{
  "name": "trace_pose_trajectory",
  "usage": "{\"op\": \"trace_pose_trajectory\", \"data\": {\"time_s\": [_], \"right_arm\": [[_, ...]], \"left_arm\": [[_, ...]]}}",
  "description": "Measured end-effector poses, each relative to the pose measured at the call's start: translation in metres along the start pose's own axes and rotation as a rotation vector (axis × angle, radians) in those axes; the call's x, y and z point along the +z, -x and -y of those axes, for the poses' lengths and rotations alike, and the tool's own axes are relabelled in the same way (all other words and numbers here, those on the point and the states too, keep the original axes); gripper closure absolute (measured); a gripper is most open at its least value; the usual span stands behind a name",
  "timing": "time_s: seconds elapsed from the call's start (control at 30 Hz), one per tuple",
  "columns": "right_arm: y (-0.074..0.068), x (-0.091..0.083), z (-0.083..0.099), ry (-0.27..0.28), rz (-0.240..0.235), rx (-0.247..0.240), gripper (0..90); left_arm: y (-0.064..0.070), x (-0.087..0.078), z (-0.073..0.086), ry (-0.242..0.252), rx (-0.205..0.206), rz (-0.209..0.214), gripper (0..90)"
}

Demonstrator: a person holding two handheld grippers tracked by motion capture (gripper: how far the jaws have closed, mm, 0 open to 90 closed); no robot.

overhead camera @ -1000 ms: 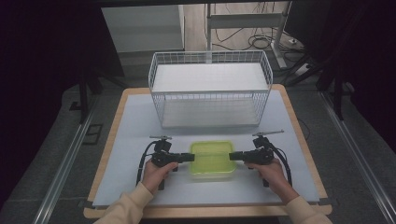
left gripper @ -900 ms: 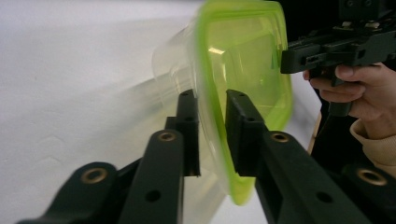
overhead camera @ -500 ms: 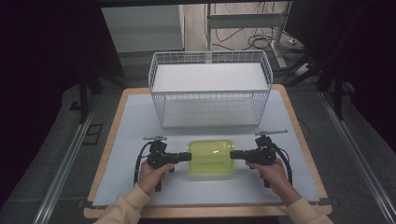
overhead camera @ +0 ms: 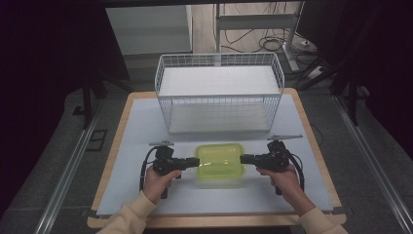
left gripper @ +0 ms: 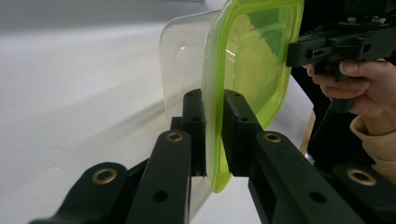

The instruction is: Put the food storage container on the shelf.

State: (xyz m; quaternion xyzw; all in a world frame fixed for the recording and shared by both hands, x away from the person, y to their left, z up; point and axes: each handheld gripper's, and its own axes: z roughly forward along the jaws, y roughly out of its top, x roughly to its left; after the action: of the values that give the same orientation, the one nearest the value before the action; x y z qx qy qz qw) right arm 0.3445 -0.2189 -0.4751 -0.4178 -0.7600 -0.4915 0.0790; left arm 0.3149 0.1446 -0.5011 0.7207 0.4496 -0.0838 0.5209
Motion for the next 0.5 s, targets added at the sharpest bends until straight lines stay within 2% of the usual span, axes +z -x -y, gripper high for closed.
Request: {"op": "trace_pose_trajectory", "data": {"time_s": [0.07, 0.23, 0.33, 0.5], "right_arm": [[-0.001, -0.001, -0.001, 0.005, 0.0, -0.002, 81.3], [-0.008, -0.004, -0.004, 0.022, 0.013, -0.045, 81.3], [-0.01, -0.005, -0.006, 0.028, 0.014, -0.054, 81.3], [-0.014, -0.007, -0.009, 0.036, 0.015, -0.067, 81.4]], "left_arm": [[0.0, 0.0, 0.0, 0.002, -0.001, 0.0, 80.8], [0.001, -0.001, -0.002, 0.0, 0.009, -0.004, 80.6], [0.002, -0.003, -0.004, 0.004, 0.023, -0.004, 80.6], [0.003, -0.005, -0.006, 0.009, 0.022, -0.002, 80.6]]}}
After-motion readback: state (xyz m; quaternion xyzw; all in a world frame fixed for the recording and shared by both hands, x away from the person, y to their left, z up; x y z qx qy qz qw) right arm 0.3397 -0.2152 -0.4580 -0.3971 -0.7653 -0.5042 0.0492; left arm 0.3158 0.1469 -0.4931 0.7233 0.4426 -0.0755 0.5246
